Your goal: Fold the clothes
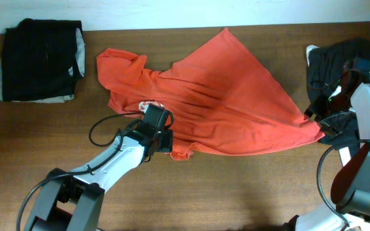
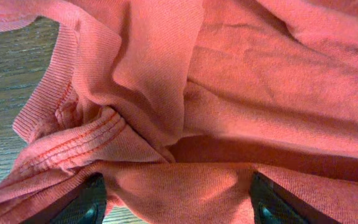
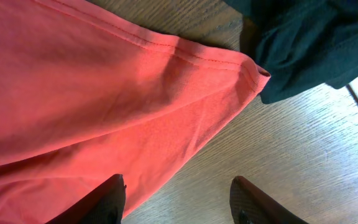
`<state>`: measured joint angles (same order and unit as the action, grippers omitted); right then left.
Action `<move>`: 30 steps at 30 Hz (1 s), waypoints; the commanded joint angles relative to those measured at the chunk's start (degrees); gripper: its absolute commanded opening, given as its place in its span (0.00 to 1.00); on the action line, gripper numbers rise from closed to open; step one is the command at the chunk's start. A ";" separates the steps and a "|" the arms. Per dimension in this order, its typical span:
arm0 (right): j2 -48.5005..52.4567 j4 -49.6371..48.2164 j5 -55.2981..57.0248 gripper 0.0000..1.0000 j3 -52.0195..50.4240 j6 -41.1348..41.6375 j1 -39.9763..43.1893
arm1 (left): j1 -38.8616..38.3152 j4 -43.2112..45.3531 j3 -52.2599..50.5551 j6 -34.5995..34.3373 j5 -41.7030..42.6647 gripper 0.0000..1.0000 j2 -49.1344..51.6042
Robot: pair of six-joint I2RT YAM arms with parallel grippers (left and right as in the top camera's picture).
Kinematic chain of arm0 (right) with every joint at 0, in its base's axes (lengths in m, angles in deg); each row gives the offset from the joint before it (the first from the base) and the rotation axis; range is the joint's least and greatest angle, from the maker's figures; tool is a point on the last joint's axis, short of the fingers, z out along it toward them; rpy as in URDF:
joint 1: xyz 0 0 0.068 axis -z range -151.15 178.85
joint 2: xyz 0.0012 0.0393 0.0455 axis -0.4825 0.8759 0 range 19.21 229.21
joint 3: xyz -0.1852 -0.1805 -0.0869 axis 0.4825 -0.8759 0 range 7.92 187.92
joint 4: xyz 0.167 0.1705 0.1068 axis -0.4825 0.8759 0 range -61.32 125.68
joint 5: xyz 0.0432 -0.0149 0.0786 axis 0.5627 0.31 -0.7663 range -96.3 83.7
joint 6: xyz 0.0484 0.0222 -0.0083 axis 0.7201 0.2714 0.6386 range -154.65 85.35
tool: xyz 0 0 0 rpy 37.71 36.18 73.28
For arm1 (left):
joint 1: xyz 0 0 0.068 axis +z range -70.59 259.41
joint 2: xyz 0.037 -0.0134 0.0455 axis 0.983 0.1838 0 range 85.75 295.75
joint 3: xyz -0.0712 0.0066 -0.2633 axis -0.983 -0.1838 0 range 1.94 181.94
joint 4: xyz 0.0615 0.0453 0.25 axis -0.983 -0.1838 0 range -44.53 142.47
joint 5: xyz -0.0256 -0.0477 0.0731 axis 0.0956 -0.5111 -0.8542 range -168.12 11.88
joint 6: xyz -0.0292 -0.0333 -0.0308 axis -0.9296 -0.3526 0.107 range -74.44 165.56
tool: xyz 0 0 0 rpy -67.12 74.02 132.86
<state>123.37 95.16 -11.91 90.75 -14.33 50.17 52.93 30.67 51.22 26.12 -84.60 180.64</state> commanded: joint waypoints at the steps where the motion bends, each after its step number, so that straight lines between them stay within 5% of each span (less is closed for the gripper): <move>1: -0.59 -0.04 -0.13 0.58 1.03 -0.59 -0.42 | 0.39 -5.03 1.84 0.33 2.89 0.74 -1.38; 5: -0.59 -0.28 -0.13 0.58 1.03 -0.59 -0.42 | 0.39 -18.47 4.44 -3.67 13.05 0.74 -8.31; 7: -0.59 -0.24 -0.13 0.58 1.03 -0.59 -0.42 | -0.44 -21.11 3.96 -3.63 17.20 0.65 -4.81; 20: -0.61 -0.04 -0.13 0.58 1.03 -0.59 -0.42 | -2.23 -9.73 4.02 -1.49 5.73 0.64 11.54; 22: -0.61 -0.02 -0.13 0.58 1.03 -0.59 -0.42 | -2.23 -10.71 4.02 -1.49 5.55 0.53 11.52; 26: -0.59 0.02 -0.13 0.58 1.03 -0.59 -0.42 | -2.23 -20.06 8.33 -3.23 -1.18 0.01 11.47; 30: -0.61 0.17 -0.11 0.58 1.03 -0.59 -0.42 | -2.23 -40.74 23.19 -8.92 -8.39 0.01 6.62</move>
<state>123.37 95.31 -11.91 90.77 -14.37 50.15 50.33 -4.21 68.03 20.59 -88.28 191.24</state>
